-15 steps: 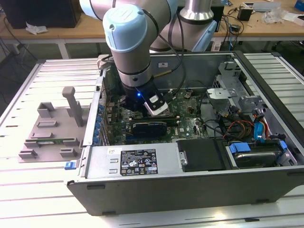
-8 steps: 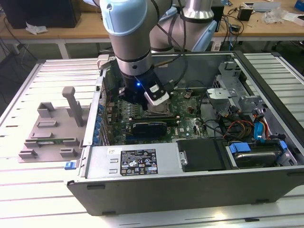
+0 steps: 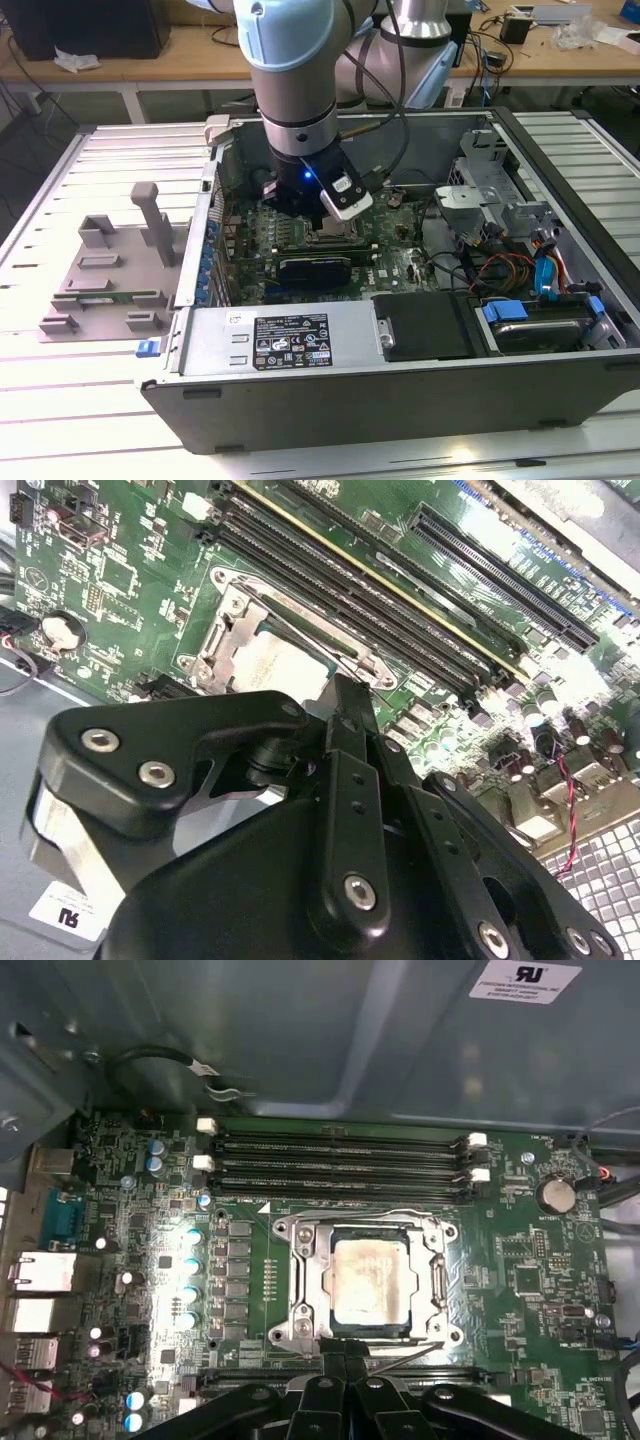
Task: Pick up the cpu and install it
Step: 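Install the second cpu locking lever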
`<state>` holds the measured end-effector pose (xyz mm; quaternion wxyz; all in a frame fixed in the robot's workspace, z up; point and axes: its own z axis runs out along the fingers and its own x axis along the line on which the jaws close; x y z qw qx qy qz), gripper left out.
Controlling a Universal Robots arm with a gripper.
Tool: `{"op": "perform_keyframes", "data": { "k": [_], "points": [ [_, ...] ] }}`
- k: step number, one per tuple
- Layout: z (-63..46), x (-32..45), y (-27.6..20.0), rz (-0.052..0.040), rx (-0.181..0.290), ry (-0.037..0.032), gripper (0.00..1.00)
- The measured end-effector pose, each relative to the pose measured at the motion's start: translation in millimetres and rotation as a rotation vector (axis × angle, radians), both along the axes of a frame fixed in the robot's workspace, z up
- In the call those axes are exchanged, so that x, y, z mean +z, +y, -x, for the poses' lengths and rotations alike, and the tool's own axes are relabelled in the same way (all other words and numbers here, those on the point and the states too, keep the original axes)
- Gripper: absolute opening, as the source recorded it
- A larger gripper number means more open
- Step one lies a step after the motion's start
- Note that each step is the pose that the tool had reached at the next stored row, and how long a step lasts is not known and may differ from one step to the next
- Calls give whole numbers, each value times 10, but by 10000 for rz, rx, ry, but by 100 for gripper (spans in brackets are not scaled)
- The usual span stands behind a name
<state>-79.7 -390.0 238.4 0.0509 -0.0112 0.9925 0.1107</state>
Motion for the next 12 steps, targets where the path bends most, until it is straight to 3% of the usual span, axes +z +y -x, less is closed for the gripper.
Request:
{"op": "perform_keyframes", "data": {
  "k": [6,10,12],
  "points": [
    [-10,33,-42,28,0,95,11],
    [-10,30,-66,38,-15,223,11],
    [-10,23,-69,39,-30,247,11]
  ]
}}
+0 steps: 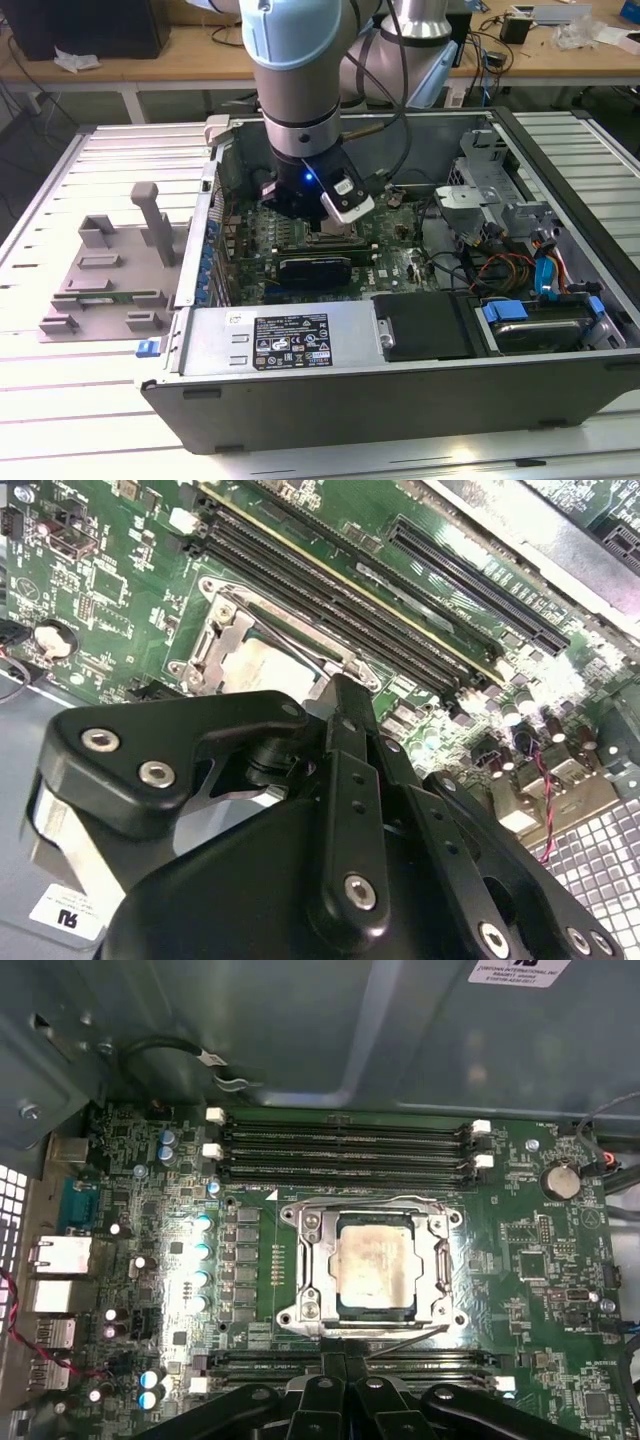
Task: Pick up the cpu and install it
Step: 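Install the second cpu locking lever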
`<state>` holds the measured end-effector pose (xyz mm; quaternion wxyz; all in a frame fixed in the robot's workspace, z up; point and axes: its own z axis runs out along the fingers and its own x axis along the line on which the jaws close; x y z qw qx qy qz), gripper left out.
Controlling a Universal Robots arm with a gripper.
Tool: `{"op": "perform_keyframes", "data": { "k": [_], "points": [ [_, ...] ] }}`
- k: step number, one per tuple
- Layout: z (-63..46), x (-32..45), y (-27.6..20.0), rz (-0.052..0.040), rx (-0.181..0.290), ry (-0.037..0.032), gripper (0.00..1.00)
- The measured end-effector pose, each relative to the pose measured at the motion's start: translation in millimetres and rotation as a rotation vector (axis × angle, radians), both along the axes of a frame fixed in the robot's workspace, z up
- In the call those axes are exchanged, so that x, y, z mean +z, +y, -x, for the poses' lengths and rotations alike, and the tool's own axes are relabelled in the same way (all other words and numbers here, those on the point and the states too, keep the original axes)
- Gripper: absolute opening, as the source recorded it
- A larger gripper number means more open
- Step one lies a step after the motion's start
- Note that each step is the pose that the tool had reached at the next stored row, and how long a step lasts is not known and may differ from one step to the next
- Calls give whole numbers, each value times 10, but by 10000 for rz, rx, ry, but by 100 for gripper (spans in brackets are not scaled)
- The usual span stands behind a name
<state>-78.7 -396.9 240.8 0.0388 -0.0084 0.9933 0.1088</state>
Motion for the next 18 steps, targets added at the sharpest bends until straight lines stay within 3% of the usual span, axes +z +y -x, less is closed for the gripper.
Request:
{"op": "perform_keyframes", "data": {
  "k": [8,13,18],
  "points": [
    [9,-73,-26,-1,-91,105,11],
    [91,-223,-26,-7,-113,109,11],
    [97,-314,-26,-89,-114,109,11]
  ]
}}
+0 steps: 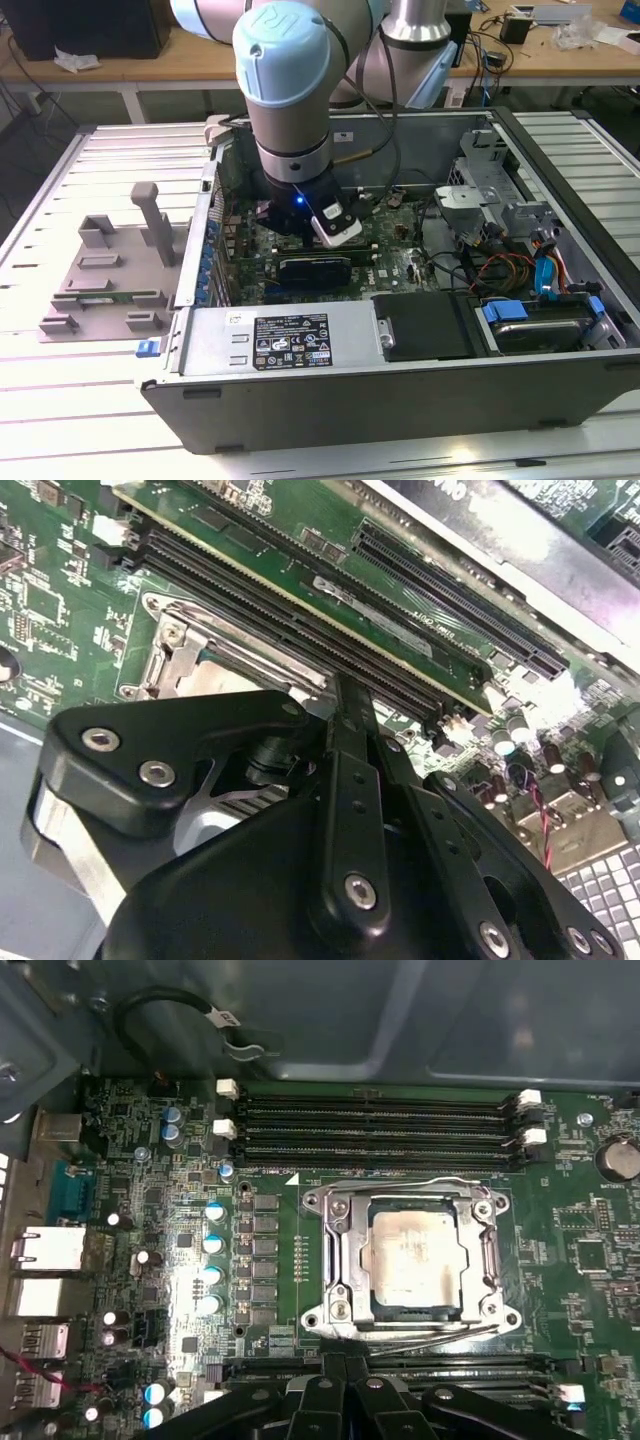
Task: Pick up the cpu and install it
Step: 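Install the second cpu locking lever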
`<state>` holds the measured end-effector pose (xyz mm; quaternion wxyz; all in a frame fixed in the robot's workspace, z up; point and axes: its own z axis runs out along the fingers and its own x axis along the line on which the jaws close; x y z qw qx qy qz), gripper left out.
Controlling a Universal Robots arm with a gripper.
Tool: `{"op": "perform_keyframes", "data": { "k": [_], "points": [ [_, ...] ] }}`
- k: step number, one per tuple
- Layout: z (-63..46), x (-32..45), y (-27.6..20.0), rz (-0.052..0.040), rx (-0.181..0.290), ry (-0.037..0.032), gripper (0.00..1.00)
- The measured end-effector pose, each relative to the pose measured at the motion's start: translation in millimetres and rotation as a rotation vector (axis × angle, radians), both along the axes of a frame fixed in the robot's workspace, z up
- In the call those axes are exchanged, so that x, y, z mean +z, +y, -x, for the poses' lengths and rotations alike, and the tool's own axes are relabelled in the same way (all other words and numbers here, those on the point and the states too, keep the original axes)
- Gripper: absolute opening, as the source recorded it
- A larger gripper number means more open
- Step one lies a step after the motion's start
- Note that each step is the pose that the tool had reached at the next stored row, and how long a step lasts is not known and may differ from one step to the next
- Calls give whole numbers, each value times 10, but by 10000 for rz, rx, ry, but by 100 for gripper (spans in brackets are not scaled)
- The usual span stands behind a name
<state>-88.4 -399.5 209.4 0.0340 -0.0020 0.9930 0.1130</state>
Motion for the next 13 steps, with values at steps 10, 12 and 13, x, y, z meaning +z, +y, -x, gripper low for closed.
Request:
{"op": "perform_keyframes", "data": {
  "k": [10,12,13],
  "points": [
    [27,-102,-2,-484,5,3,11],
    [34,-114,0,-613,2,1,11],
    [38,-121,0,-691,1,-2,11]
  ]
}}
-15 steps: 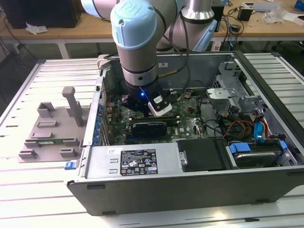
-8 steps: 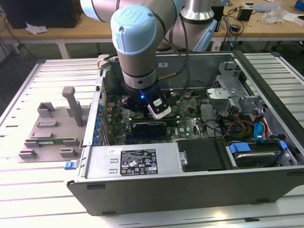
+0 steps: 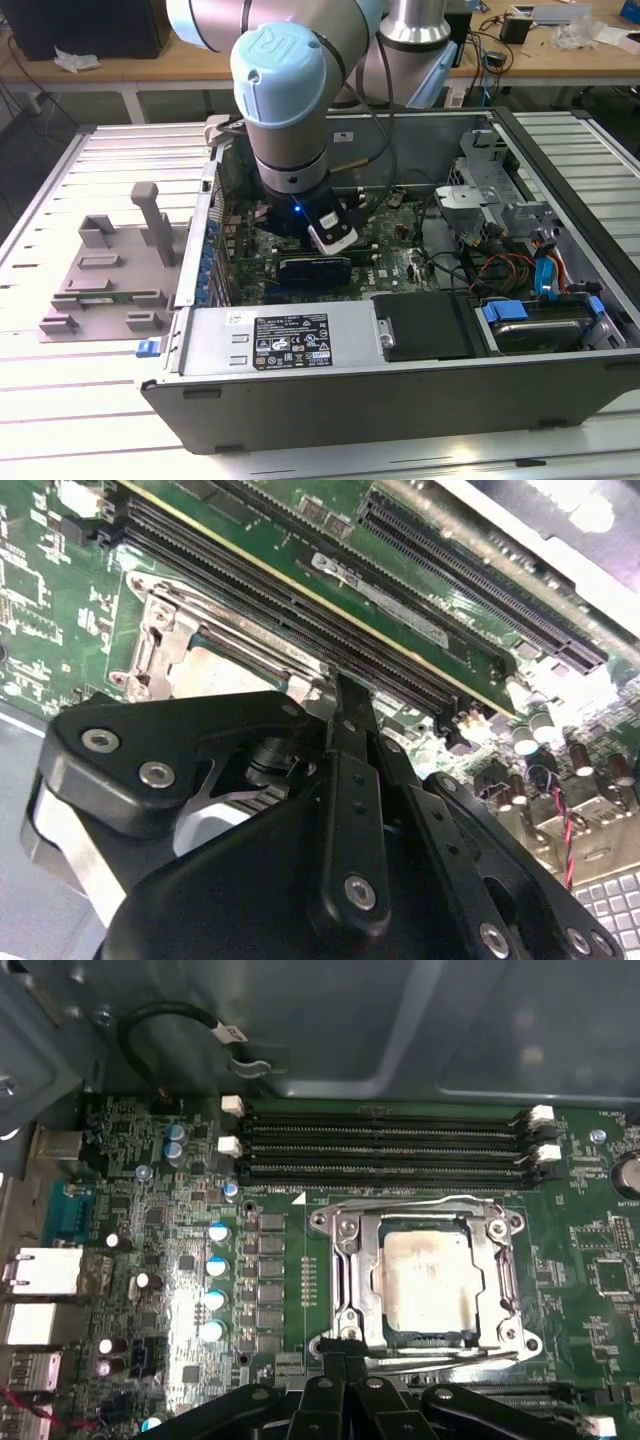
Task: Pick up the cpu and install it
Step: 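Install the second cpu locking lever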
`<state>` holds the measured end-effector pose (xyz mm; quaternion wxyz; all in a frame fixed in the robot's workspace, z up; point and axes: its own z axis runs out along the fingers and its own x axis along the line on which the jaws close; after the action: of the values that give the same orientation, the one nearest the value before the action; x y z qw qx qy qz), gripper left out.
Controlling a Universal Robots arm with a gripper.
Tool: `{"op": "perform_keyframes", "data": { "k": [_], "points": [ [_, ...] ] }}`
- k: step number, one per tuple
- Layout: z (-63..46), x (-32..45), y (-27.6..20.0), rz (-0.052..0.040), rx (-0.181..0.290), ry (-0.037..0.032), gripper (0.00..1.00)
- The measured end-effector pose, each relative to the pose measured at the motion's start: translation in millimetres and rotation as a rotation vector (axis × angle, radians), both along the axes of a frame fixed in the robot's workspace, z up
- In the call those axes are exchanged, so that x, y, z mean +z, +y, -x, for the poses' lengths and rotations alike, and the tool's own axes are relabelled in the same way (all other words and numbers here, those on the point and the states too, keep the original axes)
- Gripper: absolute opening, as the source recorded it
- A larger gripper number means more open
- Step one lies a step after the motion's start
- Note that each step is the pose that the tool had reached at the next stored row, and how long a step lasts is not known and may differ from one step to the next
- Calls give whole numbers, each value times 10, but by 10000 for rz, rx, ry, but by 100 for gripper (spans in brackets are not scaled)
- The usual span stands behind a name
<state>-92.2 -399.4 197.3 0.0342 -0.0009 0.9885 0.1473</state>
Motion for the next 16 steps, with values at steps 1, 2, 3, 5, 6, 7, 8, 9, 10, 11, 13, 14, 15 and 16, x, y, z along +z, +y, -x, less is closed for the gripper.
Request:
{"op": "perform_keyframes", "data": {
  "k": [1,2,3,5,6,7,8,9,10,11,13,14,15,16],
  "points": [
    [11,-10,0,-100,0,1,11],
    [19,-16,0,-147,0,2,11],
    [24,-19,0,-166,0,1,11],
    [31,-20,0,-176,1,2,11],
    [35,-20,0,-178,0,2,11],
    [39,-22,0,-180,0,2,11],
    [43,-24,0,-181,1,1,11],
    [52,-28,0,-180,0,2,11],
    [57,-32,-1,-181,2,3,11],
    [58,-32,0,-183,2,3,11],
    [59,-18,-1,-184,1,2,11],
    [59,4,0,-187,0,0,11],
    [59,24,0,-184,1,2,11],
    [59,51,0,-183,0,2,11]
  ]
}}
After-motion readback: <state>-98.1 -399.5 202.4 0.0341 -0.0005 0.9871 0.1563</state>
